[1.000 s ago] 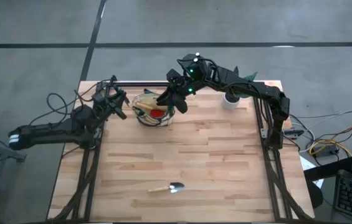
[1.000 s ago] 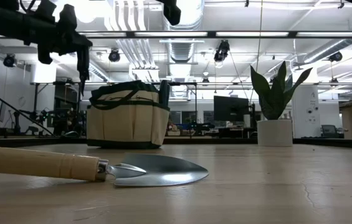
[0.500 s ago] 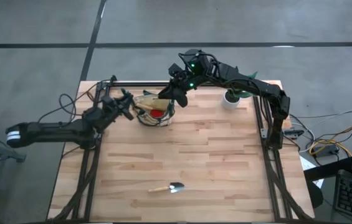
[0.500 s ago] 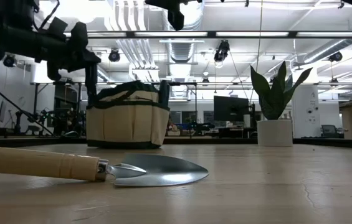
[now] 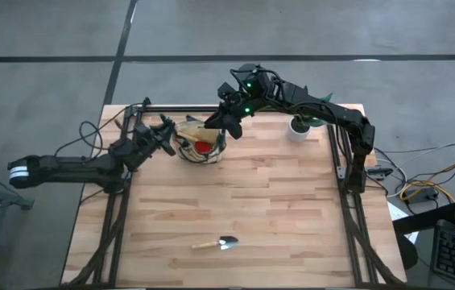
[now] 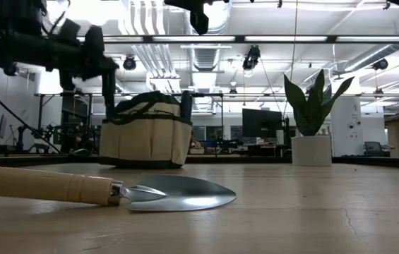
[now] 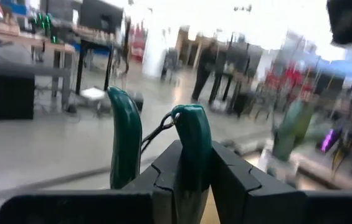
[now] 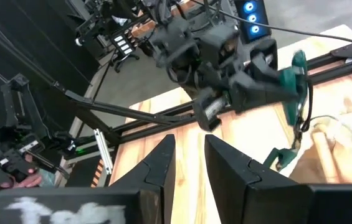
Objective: Pick & Place Garden tools in Gardening bag
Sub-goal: Put the shear scissor into the gardening bag
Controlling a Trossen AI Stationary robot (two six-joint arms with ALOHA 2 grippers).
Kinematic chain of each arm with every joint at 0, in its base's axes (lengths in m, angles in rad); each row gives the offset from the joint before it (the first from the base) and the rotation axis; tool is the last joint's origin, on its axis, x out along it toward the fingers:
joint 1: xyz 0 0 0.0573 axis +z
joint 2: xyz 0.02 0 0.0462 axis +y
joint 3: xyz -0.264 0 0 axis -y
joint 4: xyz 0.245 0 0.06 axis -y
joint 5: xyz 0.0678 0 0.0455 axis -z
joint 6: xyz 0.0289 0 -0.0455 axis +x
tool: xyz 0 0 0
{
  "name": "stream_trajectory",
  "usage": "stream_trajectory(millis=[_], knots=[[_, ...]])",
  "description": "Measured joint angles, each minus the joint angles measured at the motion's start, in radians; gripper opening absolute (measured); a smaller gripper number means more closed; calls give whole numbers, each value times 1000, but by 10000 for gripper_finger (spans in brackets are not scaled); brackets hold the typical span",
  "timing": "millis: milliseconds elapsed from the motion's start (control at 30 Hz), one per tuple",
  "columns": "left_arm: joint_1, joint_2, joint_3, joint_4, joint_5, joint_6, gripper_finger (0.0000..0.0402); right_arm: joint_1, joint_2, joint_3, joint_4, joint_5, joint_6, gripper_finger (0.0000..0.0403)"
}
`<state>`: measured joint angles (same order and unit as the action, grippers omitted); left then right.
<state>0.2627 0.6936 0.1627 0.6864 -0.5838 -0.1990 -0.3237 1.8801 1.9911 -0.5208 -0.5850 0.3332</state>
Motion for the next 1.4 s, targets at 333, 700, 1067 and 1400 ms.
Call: stream_trajectory(millis=[333, 700, 1067, 1400], knots=[[-9, -43, 26, -47, -107, 139, 67, 0, 0, -1, 0, 0, -1, 69], [-9, -42, -1, 10, -12, -33, 62, 0, 0, -6, 0, 0, -4, 78], [-36, 110, 2, 110, 92, -226, 61, 0, 2, -19, 1, 1, -23, 68], [-69, 209, 45, 235, 182, -317, 60, 0, 2, -19, 2, 7, -23, 72]])
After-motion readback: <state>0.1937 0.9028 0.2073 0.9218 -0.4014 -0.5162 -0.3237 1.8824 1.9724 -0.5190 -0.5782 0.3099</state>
